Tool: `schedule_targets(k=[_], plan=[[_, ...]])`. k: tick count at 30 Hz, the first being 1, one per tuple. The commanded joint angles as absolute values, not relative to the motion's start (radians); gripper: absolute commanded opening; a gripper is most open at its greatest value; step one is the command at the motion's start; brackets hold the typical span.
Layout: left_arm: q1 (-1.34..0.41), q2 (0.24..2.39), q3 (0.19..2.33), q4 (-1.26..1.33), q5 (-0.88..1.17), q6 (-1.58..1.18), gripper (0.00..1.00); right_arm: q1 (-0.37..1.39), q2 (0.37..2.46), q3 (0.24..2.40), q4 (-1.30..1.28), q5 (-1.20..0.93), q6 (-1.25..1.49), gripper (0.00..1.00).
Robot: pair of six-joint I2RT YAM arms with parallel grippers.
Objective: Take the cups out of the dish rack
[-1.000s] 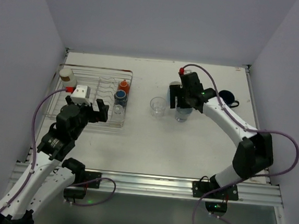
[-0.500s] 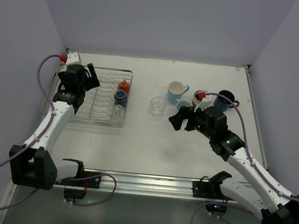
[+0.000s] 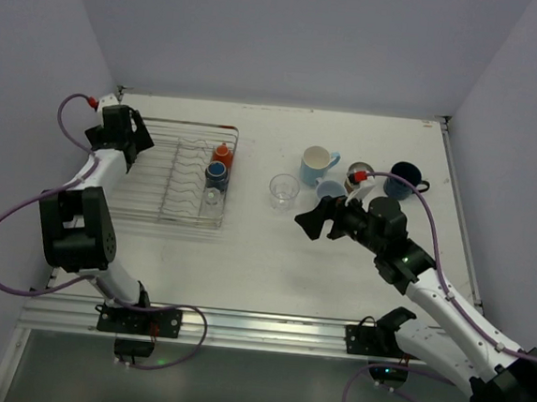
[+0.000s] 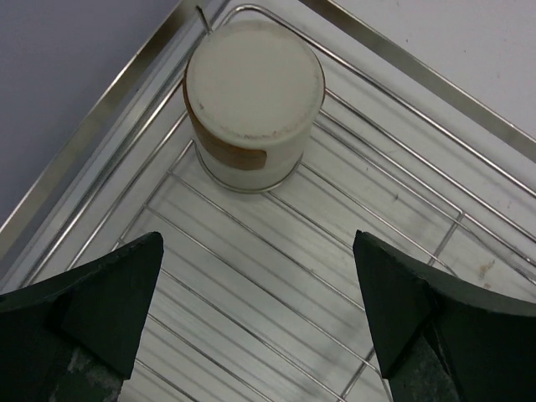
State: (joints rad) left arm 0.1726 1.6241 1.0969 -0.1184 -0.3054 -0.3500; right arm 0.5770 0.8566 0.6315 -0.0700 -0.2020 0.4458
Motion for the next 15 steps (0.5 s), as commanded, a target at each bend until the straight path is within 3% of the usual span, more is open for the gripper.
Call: schedule_targets(k=[1,15], plan=[[0.212,1.673,1.196,-0.018,-0.313,-0.308,1.0,0.581,0.868,0.62,0.018,-0.245,0.457,0.94],[0.241,1.885,1.339,0.08,-0.258,-0.213,1.0,0.583,0.896,0.623,0.025,-0.281,0.449,0.94]])
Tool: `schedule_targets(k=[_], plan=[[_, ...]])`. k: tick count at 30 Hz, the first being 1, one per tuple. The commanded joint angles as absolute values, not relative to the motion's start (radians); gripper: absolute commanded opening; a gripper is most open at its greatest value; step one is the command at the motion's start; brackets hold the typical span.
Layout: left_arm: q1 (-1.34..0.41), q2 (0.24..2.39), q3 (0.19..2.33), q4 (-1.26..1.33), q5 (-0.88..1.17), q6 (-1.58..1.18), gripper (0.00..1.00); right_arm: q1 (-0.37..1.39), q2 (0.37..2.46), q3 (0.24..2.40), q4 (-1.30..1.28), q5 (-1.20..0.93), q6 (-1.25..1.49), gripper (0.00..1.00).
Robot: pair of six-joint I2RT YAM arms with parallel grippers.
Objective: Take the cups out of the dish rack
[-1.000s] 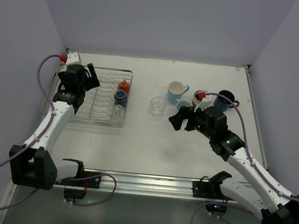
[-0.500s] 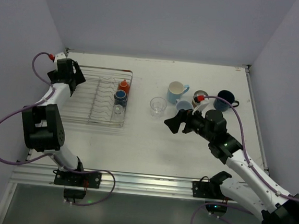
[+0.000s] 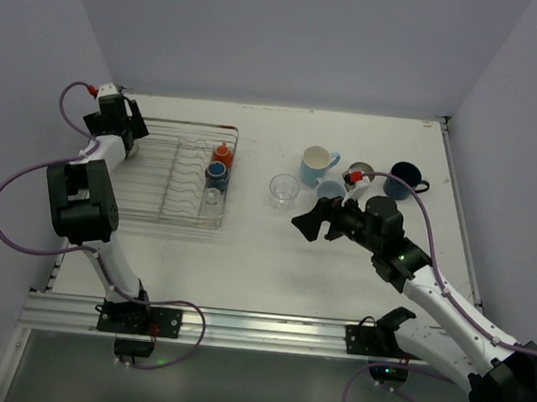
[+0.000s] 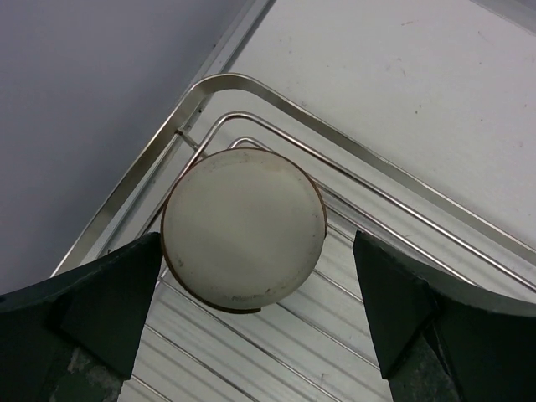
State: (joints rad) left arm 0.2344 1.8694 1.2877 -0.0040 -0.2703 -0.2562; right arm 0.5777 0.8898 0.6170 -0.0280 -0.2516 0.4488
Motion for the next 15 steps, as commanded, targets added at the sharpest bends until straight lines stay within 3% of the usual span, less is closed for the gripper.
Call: schedule_targets(k=[1,3,5,7,9,12,15], plan=[[0.241,1.89,1.342,0.084,-0.253,-0.209,1.0,0.584,0.897,0.623,0.028,-0.282,0.449,0.94],[0.241,1.907,1.359,0.092,-0.245,-0.199,0.98,0.588,0.905,0.623,0.029,-0.284,0.448,0.94],[0.242,1.917,1.367,0.092,-0.236,-0.192,0.9,0.594,0.911,0.624,0.028,-0.281,0.446,0.94],[0.242,1.917,1.364,0.101,-0.232,-0.19,0.76,0.595,0.911,0.624,0.028,-0.278,0.448,0.94],[0.242,1.911,1.347,0.12,-0.224,-0.19,0.71,0.595,0.91,0.624,0.026,-0.273,0.448,0.94],[0.242,1.895,1.322,0.132,-0.222,-0.189,0.48,0.598,0.899,0.627,0.017,-0.273,0.446,0.93],[0.242,1.85,1.261,0.15,-0.212,-0.209,0.33,0.598,0.881,0.637,0.014,-0.264,0.453,0.93]])
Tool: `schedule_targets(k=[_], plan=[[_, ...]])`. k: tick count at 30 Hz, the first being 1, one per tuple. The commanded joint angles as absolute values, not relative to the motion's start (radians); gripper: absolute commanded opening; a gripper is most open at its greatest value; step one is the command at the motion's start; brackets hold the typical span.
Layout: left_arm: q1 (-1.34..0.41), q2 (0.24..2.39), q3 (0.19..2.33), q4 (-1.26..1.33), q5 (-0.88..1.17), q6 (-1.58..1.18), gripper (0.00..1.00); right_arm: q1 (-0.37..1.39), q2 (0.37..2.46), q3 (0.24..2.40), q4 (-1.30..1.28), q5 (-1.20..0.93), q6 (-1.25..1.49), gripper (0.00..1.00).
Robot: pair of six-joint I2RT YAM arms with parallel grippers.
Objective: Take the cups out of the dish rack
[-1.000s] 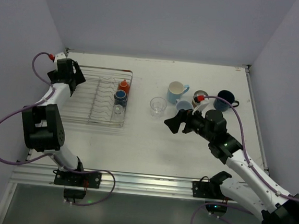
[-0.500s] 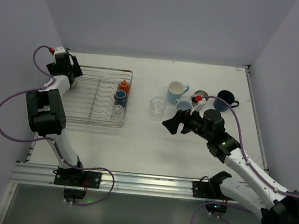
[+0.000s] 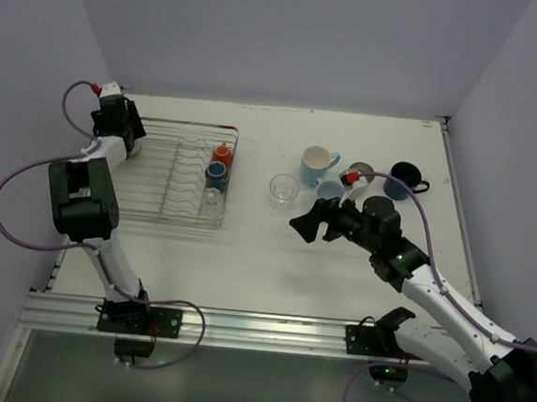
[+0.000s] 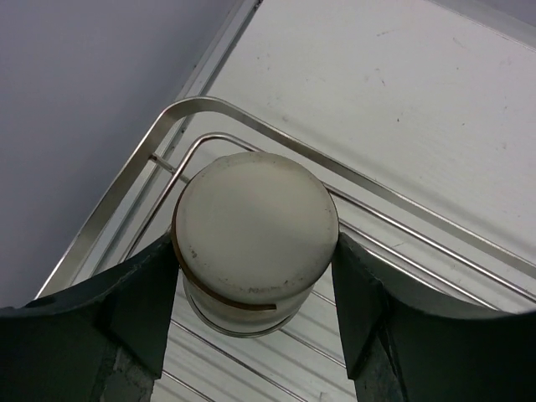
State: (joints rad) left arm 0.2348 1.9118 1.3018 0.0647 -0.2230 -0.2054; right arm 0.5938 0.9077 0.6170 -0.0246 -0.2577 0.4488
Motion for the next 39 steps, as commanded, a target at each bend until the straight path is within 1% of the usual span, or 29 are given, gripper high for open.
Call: schedule_targets(k=[1,3,5,6,11,14,19,21,22,24,25,29,30,34,39], plan=[[0.241,1.836,1.241,0.155,-0.204,-0.216,0.3,0.598,0.874,0.64,0.008,-0.265,0.454,0.93],[0.241,1.777,1.183,0.161,-0.192,-0.258,0.24,0.606,0.867,0.65,0.006,-0.267,0.465,0.93],[0.241,1.702,1.11,0.176,-0.163,-0.299,0.2,0.62,0.848,0.657,0.006,-0.264,0.476,0.93],[0.241,1.674,1.085,0.184,-0.15,-0.316,0.17,0.627,0.844,0.664,0.006,-0.261,0.485,0.93],[0.23,1.473,0.905,0.221,-0.092,-0.412,0.12,0.673,0.828,0.672,0.032,-0.261,0.534,0.93],[0.222,1.365,0.839,0.207,-0.087,-0.442,0.07,0.696,0.834,0.67,0.06,-0.27,0.557,0.93],[0.195,1.211,0.767,0.183,-0.031,-0.48,0.06,0.722,0.882,0.69,0.115,-0.273,0.587,0.93],[0.18,1.125,0.753,0.181,0.046,-0.52,0.06,0.732,0.903,0.712,0.136,-0.276,0.61,0.93],[0.158,1.068,0.74,0.183,0.095,-0.55,0.06,0.744,0.926,0.718,0.181,-0.281,0.624,0.93],[0.131,1.011,0.723,0.181,0.142,-0.581,0.06,0.753,0.952,0.733,0.234,-0.294,0.66,0.93],[0.098,0.958,0.707,0.179,0.164,-0.6,0.06,0.764,0.981,0.736,0.303,-0.298,0.675,0.93],[0.011,0.836,0.651,0.195,0.261,-0.731,0.04,0.782,1.066,0.761,0.442,-0.302,0.738,0.93],[-0.041,0.815,0.632,0.21,0.271,-0.762,0.04,0.785,1.086,0.771,0.486,-0.304,0.747,0.93],[-0.084,0.717,0.504,0.371,0.347,-0.955,0.02,0.817,1.179,0.818,0.549,-0.311,0.755,0.93],[-0.133,0.692,0.427,0.508,0.406,-1.075,0.01,0.83,1.272,0.857,0.615,-0.316,0.765,0.92]])
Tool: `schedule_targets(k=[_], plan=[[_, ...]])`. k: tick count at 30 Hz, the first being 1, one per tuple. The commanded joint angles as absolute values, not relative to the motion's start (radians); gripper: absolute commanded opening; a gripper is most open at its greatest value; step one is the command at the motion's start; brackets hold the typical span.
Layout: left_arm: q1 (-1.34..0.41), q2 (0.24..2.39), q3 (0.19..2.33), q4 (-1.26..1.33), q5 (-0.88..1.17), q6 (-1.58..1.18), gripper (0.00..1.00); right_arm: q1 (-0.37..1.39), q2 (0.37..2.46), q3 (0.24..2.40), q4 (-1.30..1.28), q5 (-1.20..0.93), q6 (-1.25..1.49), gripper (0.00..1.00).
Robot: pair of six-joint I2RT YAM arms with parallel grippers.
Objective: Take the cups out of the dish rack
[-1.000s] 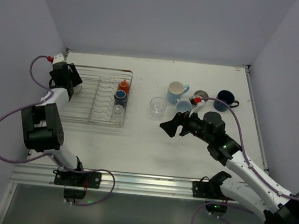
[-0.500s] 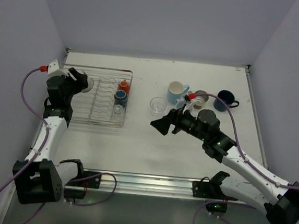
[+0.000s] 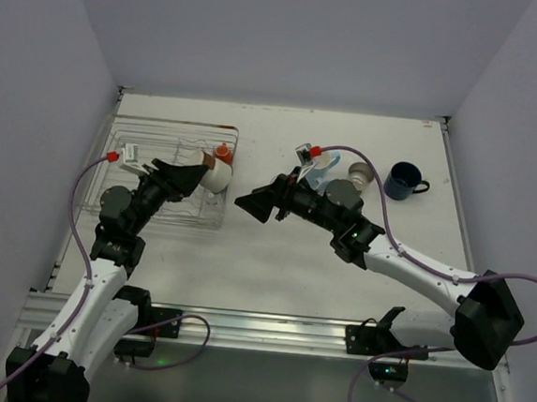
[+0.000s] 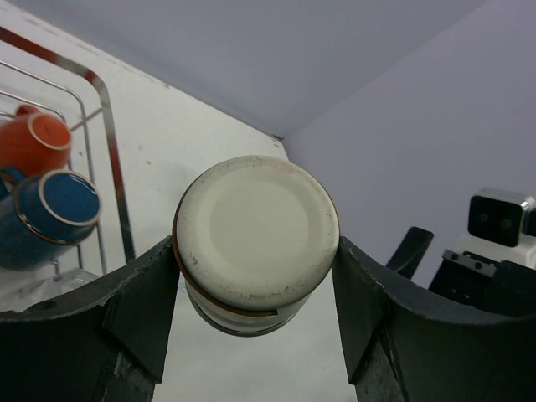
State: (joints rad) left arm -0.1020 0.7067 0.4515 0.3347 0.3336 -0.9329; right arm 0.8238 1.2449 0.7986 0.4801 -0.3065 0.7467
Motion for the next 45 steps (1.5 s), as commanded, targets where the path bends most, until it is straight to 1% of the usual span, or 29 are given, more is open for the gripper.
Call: schedule_targets(k=[1,9,11,13,14,16,17,18,19,20,21,22,23,25,26,27,28,29,30,31,32,33,34,35,37,38,44,45], plan=[[-0.144,0.686,0.411,0.543,0.408,-1.097,0.01,0.83,1.281,0.862,0.62,-0.316,0.775,0.92],[-0.248,0.663,0.364,0.664,0.371,-1.161,0.0,0.833,1.348,0.903,0.673,-0.337,0.831,0.91],[-0.262,0.658,0.359,0.679,0.354,-1.17,0.0,0.834,1.351,0.908,0.687,-0.337,0.839,0.9],[-0.287,0.661,0.353,0.701,0.344,-1.177,0.0,0.838,1.359,0.916,0.71,-0.342,0.847,0.87],[-0.308,0.663,0.351,0.706,0.342,-1.18,0.0,0.838,1.362,0.922,0.721,-0.344,0.854,0.8],[-0.328,0.661,0.339,0.724,0.336,-1.187,0.01,0.838,1.373,0.922,0.774,-0.338,0.877,0.72],[-0.343,0.658,0.336,0.724,0.33,-1.186,0.04,0.838,1.374,0.916,0.813,-0.33,0.887,0.59],[-0.348,0.65,0.33,0.726,0.327,-1.186,0.07,0.838,1.377,0.911,0.831,-0.324,0.9,0.5],[-0.35,0.646,0.325,0.724,0.328,-1.189,0.22,0.838,1.379,0.896,0.85,-0.312,0.903,0.41],[-0.35,0.64,0.322,0.726,0.331,-1.189,0.31,0.838,1.379,0.887,0.877,-0.304,0.907,0.26],[-0.35,0.629,0.321,0.713,0.337,-1.178,0.4,0.838,1.374,0.876,0.888,-0.293,0.91,0.17],[-0.35,0.623,0.324,0.694,0.339,-1.171,0.62,0.838,1.367,0.852,0.896,-0.285,0.91,0.09],[-0.35,0.615,0.337,0.672,0.341,-1.157,0.74,0.838,1.347,0.839,0.891,-0.264,0.905,0.0],[-0.35,0.592,0.377,0.539,0.345,-1.063,0.95,0.836,1.312,0.818,0.85,-0.233,0.87,0.0],[-0.35,0.586,0.432,0.475,0.342,-1.021,0.99,0.831,1.269,0.812,0.757,-0.215,0.847,0.0],[-0.35,0.572,0.463,0.343,0.339,-0.929,1.0,0.83,1.244,0.818,0.686,-0.204,0.816,0.0],[-0.35,0.568,0.492,0.269,0.336,-0.878,1.0,0.83,1.217,0.845,0.592,-0.174,0.734,0.0],[-0.35,0.563,0.561,0.197,0.331,-0.821,1.0,0.83,1.191,0.863,0.387,-0.131,0.686,0.0],[-0.35,0.56,0.592,0.055,0.321,-0.72,1.0,0.819,1.145,0.883,0.292,-0.041,0.645,0.0],[-0.35,0.56,0.615,-0.006,0.315,-0.675,1.0,0.809,1.126,0.932,0.188,-0.003,0.564,0.0],[-0.35,0.56,0.656,-0.078,0.311,-0.628,1.0,0.769,1.111,0.958,0.005,0.035,0.528,0.0],[-0.351,0.56,0.67,-0.171,0.316,-0.544,1.0,0.735,1.095,0.986,-0.085,0.066,0.47,0.0],[-0.35,0.561,0.679,-0.208,0.321,-0.508,1.0,0.697,1.095,1.053,-0.175,0.06,0.453,0.0],[-0.35,0.563,0.687,-0.265,0.327,-0.474,1.0,0.613,1.098,1.086,-0.318,0.049,0.433,0.0],[-0.35,0.566,0.686,-0.307,0.345,-0.391,1.0,0.542,1.13,1.182,-0.43,0.057,0.358,0.0],[-0.351,0.568,0.68,-0.336,0.35,-0.37,1.0,0.488,1.153,1.219,-0.527,0.08,0.335,0.0],[-0.35,0.557,0.623,-0.367,0.364,-0.287,1.0,0.401,1.428,1.537,-0.808,0.227,0.186,0.0],[-0.35,0.549,0.614,-0.351,0.385,-0.287,1.0,0.385,1.46,1.57,-0.827,0.219,0.169,0.0]])
